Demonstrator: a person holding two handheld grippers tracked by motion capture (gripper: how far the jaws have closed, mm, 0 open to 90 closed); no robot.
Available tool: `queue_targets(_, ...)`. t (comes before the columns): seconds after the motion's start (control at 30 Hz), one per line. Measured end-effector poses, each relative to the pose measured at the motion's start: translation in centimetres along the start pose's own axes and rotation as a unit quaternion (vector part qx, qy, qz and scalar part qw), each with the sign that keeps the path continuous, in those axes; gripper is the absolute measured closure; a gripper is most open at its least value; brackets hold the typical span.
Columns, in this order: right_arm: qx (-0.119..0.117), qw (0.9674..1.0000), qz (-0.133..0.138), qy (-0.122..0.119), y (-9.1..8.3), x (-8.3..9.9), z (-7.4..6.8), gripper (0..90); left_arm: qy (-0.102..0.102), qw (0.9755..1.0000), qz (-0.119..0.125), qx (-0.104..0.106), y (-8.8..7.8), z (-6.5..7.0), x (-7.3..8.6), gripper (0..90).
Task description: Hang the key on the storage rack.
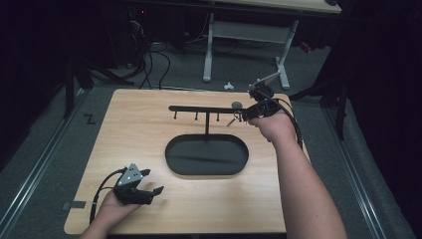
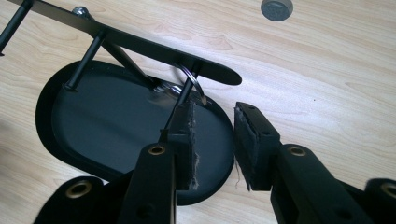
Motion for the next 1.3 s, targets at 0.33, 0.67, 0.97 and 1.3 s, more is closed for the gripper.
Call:
queue_targets(0.33,0.005,1.0,-0.002,-0.006,-0.7,0.1,-0.1,69.4,0.001,1.0,0.0,0.001,0.0,0.0,0.0,19.4)
queue_targets(0.67,0.008,0.9999,-0.005,-0.008,-0.8,1.1,0.1,69.3,0.003,1.0,0.0,0.0,0.1,0.1,-0.1,19.4)
queue_targets(0.97,0.009,0.9999,-0.011,-0.007,-0.1,3.0,0.6,67.9,0.004,1.0,-0.003,0.002,0.3,0.1,-0.1,19.4)
queue_targets(1.3,0.002,0.9997,-0.021,-0.01,1.1,5.8,0.9,63.4,0.005,1.0,-0.004,0.003,0.4,0.2,-0.1,19.4)
Point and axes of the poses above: each handheld gripper's, and its own axes: y roughly forward along the jaws, x roughly out of its underside, z roughly to its right, the point moved 2 cm from there along y, roughly forward along the jaws, and after that the axes turned 10 degrees about z, right-handed, at the moved point
